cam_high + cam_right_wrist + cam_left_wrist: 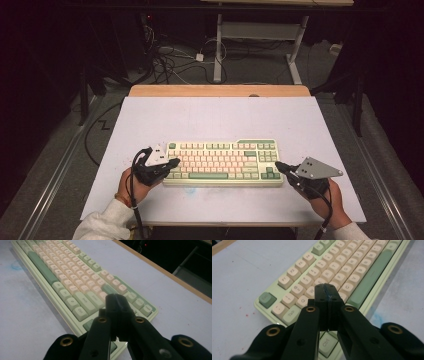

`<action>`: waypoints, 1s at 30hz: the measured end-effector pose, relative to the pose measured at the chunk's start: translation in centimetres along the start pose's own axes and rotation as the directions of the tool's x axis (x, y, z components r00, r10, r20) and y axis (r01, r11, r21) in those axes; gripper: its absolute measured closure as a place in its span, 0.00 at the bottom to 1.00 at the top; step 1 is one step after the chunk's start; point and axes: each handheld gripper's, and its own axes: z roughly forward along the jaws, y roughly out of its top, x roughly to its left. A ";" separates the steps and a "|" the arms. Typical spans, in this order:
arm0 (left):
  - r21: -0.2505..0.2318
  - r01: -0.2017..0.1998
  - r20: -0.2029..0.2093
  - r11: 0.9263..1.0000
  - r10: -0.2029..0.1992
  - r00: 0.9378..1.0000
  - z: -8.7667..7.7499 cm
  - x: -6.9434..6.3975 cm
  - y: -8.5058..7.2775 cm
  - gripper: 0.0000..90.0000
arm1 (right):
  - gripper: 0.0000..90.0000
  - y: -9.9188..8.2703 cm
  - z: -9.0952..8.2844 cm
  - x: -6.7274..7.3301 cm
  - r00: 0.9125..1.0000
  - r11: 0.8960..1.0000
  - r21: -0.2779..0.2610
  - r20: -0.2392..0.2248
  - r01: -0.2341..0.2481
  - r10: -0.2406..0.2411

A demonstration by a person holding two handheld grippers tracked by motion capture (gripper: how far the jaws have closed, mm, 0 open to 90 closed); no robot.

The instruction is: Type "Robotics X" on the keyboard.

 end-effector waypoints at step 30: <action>0.000 -0.034 0.009 0.999 0.034 0.999 2.0 -0.1 1.8 0.97 | 1.00 1.7 6.4 1.7 0.992 0.989 0.136 -0.120 0.058 -0.042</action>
